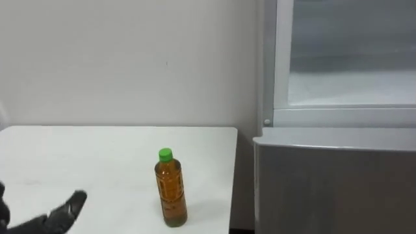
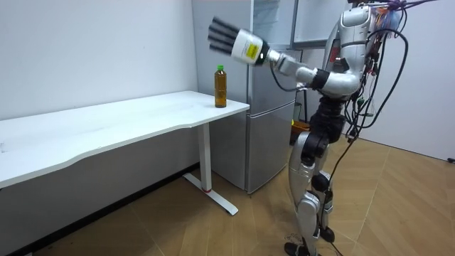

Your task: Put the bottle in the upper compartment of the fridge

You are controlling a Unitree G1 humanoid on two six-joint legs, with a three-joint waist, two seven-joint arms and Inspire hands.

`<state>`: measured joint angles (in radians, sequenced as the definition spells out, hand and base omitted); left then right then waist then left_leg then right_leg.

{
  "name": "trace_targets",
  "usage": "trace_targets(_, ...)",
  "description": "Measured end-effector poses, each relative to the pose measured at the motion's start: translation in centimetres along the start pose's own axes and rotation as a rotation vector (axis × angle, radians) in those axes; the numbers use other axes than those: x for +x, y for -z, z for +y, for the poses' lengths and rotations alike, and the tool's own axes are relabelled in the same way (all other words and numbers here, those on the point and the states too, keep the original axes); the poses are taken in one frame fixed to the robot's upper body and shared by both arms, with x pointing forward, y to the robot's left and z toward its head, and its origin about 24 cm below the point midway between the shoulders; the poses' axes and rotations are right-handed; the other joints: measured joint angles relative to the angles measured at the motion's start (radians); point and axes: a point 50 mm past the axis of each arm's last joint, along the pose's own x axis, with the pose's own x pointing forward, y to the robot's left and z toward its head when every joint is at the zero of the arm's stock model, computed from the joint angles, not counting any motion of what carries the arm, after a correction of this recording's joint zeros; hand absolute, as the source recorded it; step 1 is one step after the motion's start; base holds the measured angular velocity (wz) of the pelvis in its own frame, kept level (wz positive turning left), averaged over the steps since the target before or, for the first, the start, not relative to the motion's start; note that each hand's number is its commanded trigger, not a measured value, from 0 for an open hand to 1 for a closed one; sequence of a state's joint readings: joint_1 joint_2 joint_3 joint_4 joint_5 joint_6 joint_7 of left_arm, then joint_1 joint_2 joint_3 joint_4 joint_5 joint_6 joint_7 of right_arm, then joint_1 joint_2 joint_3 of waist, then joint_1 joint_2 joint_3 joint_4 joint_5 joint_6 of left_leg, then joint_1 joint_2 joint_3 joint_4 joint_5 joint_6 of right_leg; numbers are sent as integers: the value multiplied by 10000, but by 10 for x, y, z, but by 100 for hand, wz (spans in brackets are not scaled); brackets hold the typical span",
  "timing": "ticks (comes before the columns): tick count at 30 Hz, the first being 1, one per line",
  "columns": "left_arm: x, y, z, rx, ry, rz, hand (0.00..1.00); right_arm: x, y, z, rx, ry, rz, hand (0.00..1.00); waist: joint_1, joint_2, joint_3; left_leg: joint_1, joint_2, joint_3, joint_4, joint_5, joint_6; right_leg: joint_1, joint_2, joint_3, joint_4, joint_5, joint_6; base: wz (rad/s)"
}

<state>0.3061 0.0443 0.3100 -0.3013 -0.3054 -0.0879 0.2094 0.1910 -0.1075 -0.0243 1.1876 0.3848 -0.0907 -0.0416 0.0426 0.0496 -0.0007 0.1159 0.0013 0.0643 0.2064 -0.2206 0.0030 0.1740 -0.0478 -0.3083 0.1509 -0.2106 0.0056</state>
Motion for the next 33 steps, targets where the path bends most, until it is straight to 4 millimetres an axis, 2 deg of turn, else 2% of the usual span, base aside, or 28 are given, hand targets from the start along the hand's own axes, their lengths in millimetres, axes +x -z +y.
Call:
trace_targets(2, -3, 10, 7, 69, -354, 391, 0, -1, 0, -1, -23, -9, -79, 0, -48, -62, 24, -3, -8, -72, -5, 0, 0, 6, -14, 9, 14, -28, 6, 6)
trace_targets(8, -24, 69, 32, 772, -1584, 2883, 0, -2, 3, -8, 30, 225, -34, 0, -74, -141, 20, 46, -25, -91, -34, 0, 0, 48, -1, 15, 25, -33, 12, 1)
trace_targets(10, -45, 101, 45, 1312, -1961, 4472, 0, -2, 6, -10, 172, 314, 37, 0, -58, -211, 38, 189, -30, -80, -48, -5, -3, 217, -7, 30, -11, -52, 25, -4)
trace_targets(13, -72, 134, 54, 1852, -2177, 6296, 0, -3, 7, -11, 242, 334, 64, 0, -92, -354, 56, 152, -32, -26, -33, -12, -1, 175, -15, 9, 20, -101, 29, 3)
trace_targets(17, -109, 164, 59, 2135, -2208, 8360, 0, -3, 8, -11, 298, 192, 99, 0, -126, -426, 87, 146, -32, -84, -72, -48, 14, 175, -14, -41, -5, -108, 39, 3)
trace_targets(19, -133, 179, 65, 2188, -2265, 9631, 0, -4, 11, -12, 360, 75, 169, 0, -101, -460, 66, 201, -37, -29, -121, -50, 18, 181, -14, 9, 10, -106, 44, -5)
trace_targets(21, -151, 187, 71, 2487, -2262, 10467, 0, -4, 11, -12, 457, 46, 179, 0, -78, -390, 27, 265, -16, 92, -168, -52, 20, 179, -8, 54, 11, -100, 43, -16)
trace_targets(25, -186, 195, 90, 2993, -2538, 12165, 0, -4, 14, -13, 541, 45, 297, 0, -180, -390, 15, 333, 13, 185, -250, -71, 15, 185, 10, 101, 2, -97, 38, -7)
trace_targets(30, -202, 198, 95, 3208, -2453, 13179, 0, -4, 14, -11, 540, -10, 445, 0, -310, -398, 20, 343, 13, 193, -246, -70, 16, 184, -6, 105, 20, -98, 39, -1)
trace_targets(33, -205, 200, 96, 3262, -2357, 13550, 0, -3, 14, -11, 585, -5, 556, 0, -354, -402, 26, 356, 27, 302, -252, -70, 16, 163, -10, 294, 8, -105, 40, -10)
